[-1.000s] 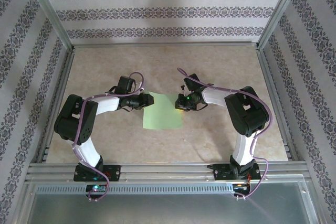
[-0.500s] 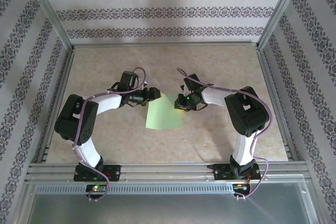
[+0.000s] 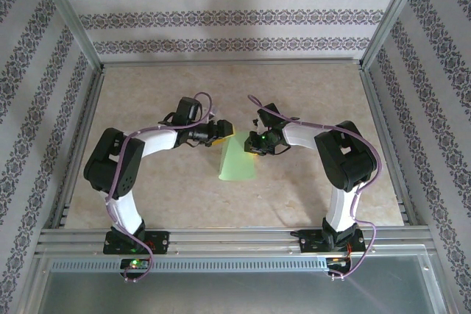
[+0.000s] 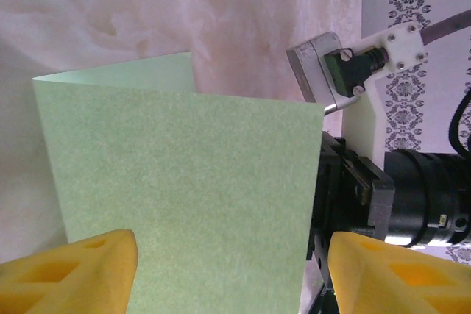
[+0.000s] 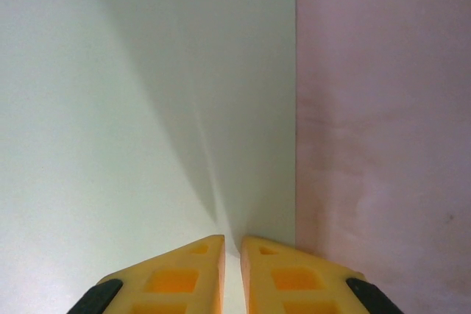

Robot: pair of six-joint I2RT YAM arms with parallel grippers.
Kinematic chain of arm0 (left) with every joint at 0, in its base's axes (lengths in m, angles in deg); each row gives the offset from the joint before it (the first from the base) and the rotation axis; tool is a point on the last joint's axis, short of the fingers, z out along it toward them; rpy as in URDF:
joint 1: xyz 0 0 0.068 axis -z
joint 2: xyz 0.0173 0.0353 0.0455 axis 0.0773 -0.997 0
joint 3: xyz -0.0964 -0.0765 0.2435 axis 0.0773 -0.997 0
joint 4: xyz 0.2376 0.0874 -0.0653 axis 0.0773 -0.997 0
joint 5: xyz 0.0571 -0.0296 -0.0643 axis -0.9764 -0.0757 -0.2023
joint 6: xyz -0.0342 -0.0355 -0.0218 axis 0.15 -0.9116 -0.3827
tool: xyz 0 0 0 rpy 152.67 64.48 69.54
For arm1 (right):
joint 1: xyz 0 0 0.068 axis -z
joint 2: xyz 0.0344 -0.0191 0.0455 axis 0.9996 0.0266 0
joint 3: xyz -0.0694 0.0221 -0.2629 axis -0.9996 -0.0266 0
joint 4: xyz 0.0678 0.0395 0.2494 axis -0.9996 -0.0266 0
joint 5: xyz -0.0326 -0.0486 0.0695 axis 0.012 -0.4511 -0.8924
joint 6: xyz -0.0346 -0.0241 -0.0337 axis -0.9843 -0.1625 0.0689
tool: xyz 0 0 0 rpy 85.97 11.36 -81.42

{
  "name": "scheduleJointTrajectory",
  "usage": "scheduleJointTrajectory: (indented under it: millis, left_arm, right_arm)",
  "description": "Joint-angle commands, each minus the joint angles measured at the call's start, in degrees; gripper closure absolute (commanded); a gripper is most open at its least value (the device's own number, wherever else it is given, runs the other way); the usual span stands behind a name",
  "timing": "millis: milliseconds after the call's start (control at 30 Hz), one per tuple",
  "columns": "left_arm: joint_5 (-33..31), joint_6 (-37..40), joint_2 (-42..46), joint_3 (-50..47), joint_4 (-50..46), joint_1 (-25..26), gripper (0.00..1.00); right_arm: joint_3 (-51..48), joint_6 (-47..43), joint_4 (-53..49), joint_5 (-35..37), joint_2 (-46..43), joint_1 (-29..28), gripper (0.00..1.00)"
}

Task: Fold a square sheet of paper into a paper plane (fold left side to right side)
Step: First fold in half a square sheet of paper at the center of the table.

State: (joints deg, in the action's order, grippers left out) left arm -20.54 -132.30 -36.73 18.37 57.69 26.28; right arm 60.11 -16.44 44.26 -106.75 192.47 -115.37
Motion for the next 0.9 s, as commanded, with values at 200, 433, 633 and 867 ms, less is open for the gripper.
scheduleJointTrajectory:
  millis: [200, 433, 633, 867]
  left_arm:
    - [-1.42, -0.74, -3.74, 3.31, 0.94, 2.23, 0.31]
    - [-3.87, -0.88, -4.72, 3.63, 1.11, 2.23, 0.34]
    - [-4.59, -1.27, -5.68, 4.08, 1.31, 2.28, 0.36]
    - [-4.57, -1.18, -5.99, 4.07, 1.11, 2.25, 0.37]
  right_arm:
    - [-1.02, -0.36, -0.02, 1.37, 1.05, -0.7, 0.82]
    - [-1.12, 0.64, 1.74, 0.08, -0.18, -0.69, 0.84]
    - [-0.77, 1.32, 2.32, -0.11, -1.41, -0.7, 0.86]
    - [-0.32, 1.61, 2.3, 0.04, -2.5, -0.7, 0.86]
